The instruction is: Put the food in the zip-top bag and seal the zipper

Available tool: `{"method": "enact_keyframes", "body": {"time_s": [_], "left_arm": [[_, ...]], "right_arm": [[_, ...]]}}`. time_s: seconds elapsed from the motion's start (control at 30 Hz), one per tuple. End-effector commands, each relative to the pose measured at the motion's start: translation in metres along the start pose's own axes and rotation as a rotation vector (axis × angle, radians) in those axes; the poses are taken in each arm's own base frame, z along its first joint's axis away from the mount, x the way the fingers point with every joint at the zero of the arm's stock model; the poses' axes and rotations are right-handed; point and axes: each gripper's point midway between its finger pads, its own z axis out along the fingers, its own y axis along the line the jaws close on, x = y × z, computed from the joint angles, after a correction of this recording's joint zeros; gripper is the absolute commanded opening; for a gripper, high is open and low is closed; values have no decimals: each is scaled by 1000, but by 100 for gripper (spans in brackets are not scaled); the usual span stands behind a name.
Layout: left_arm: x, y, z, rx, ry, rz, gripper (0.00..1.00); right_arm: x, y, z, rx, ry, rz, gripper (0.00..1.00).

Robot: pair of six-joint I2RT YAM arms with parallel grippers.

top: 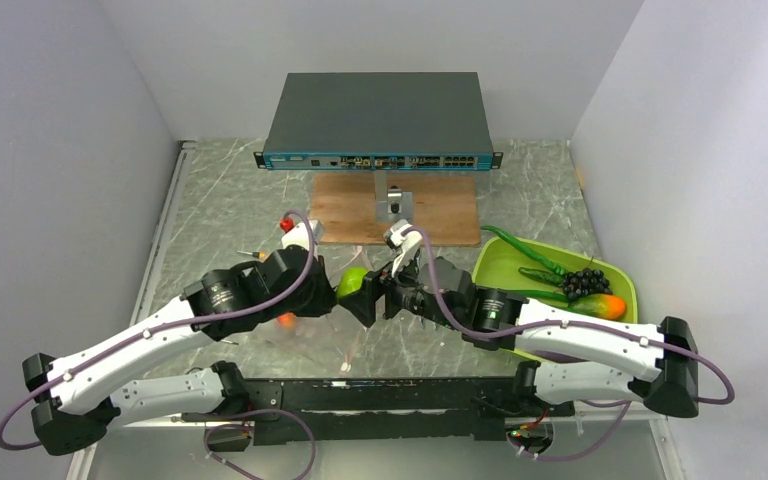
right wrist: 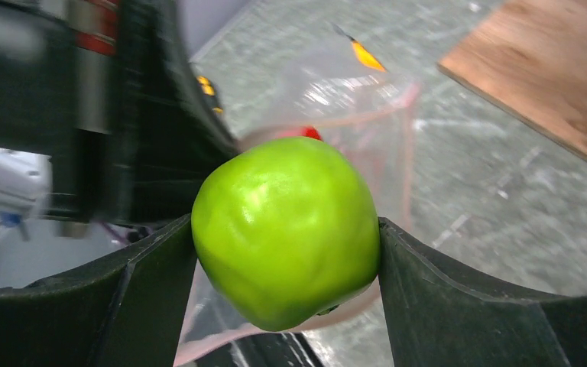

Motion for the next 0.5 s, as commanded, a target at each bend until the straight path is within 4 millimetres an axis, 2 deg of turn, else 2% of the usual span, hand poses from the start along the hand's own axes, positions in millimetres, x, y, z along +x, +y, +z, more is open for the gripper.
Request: {"method": "enact_keyframes", "body": {"time_s": [0.0,0.07,0.23,0.33,0.47], "left_arm": [[-20,-22,-19,108,-64,-16,0],[-22,-23,-23,118,-76,-22,0],[-28,-29,-29,160,-106,-39,0],[-28,-34,-28,183,-104,-37,0],[-27,-28,-28,149,-96,-37,0]], "right_arm": [[-4,-30,0,186,-26,17,56],[-2,-34,0,204,-27,26,64],[0,-22,5,162,15,23,84],[0,-13,5,132,48,22,90],[-7,-8,0,121,41,24,97]]}}
